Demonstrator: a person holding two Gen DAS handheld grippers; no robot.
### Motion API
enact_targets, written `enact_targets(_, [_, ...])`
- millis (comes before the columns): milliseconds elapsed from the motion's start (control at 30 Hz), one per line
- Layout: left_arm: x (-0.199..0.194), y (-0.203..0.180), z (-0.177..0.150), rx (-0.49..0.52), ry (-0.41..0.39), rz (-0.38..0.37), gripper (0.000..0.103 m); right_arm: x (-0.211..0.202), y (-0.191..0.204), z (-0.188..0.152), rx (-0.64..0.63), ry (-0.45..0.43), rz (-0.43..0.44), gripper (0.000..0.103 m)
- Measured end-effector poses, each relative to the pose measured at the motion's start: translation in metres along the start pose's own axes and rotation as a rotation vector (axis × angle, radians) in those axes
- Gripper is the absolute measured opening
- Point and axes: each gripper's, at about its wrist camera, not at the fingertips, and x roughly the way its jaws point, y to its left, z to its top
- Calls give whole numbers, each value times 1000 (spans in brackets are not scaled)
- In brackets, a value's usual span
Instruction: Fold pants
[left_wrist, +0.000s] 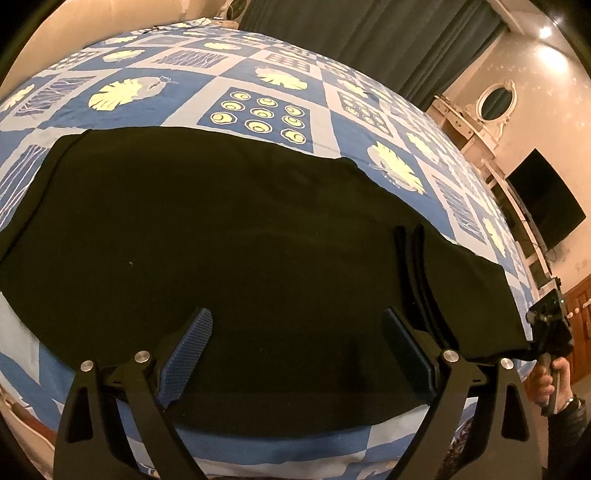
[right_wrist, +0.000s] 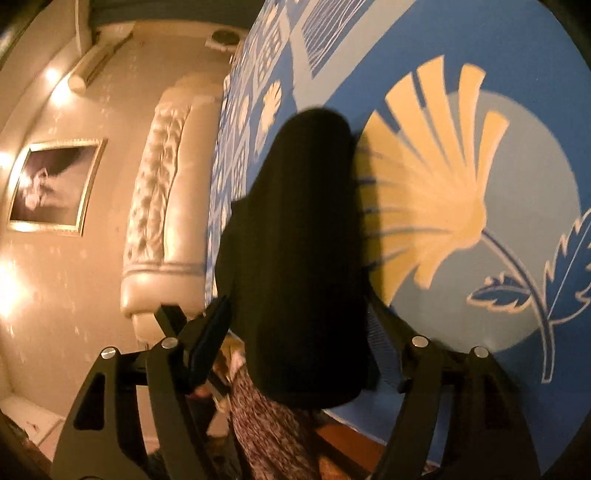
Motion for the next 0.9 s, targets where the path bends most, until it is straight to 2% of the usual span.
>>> enact_targets(33, [0,0,0,0,1,-1,92,1,2,-1,-14,11,-9,69])
enact_targets(67, [0,0,0,1,1,-1,92,1,3,-3,-29,20,-29,54])
enact_targets(133, [0,0,0,1,0,1,92,5,2,-8,-52,46,-148,24])
enact_targets(200, [0,0,0,2,0,0,92,4,3,-10,-67,37,-170,21])
enact_targets(233, [-1,0,0,4,0,-3,92,4,8,-9,-93,36,-209,20])
enact_targets(300, [-2,1,0,1,-1,-10,92,8,19,-10,-159,48,-282,21])
enact_targets(400, [-7,6,3,-34,8,-52,92,2,23,-13,-156,17,-284,31])
enact_targets(467, [-19,20,10,-102,20,-121,92,-8,29,-13,-162,-22,-296,44])
enact_targets(533, [-34,38,16,-162,-2,-193,92,-24,45,-16,-229,-88,-365,54])
enact_targets(600, [-50,61,22,-206,-21,-240,92,-40,61,-21,-288,-154,-394,58])
enact_targets(667, [-68,92,31,-237,-47,-231,92,-50,70,-21,-304,-192,-376,63])
enact_targets(800, [-95,162,45,-318,-95,-177,92,-54,79,-30,-328,-234,-358,64])
enact_targets(900, [-101,217,51,-427,-113,-186,92,-50,83,-32,-336,-253,-353,64])
